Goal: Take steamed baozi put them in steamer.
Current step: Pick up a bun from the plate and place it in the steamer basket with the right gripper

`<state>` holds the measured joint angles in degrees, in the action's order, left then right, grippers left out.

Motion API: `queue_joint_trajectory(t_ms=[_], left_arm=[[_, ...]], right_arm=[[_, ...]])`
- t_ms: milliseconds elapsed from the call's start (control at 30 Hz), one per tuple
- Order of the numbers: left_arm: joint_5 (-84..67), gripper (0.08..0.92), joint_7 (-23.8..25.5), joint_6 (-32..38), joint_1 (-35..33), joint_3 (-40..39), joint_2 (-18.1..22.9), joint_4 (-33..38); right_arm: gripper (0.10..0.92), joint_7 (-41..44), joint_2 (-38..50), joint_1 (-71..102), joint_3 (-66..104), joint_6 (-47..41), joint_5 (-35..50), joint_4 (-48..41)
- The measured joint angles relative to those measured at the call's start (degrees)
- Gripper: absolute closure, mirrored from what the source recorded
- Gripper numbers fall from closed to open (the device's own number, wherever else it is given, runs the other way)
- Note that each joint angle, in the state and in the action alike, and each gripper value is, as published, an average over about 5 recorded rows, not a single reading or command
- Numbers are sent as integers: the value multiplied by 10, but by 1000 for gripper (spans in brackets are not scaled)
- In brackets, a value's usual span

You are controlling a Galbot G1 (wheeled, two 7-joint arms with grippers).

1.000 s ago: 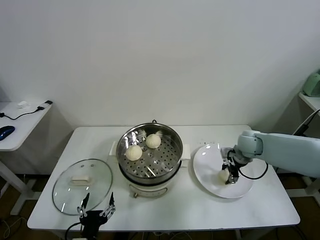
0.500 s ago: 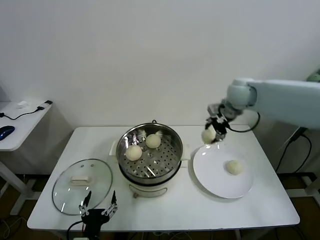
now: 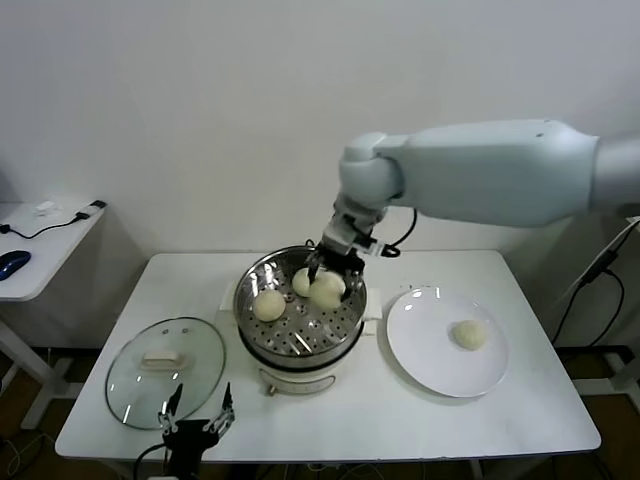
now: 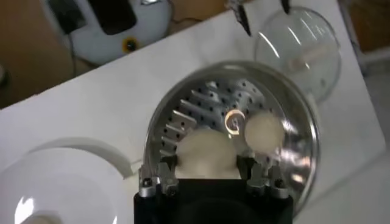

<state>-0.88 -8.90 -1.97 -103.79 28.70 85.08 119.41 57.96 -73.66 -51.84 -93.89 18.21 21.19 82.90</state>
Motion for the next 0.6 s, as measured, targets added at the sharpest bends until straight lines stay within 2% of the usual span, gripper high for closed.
queue_joint_trajectory(t_ms=[300, 600], left_arm=[[-1, 177, -2, 1, -3, 1, 0, -2], [-1, 177, -7, 3, -2, 1, 0, -3]], right_arm=[[364, 1, -58, 75, 14, 62, -69, -54], [343, -4, -98, 125, 25, 89, -99, -106]])
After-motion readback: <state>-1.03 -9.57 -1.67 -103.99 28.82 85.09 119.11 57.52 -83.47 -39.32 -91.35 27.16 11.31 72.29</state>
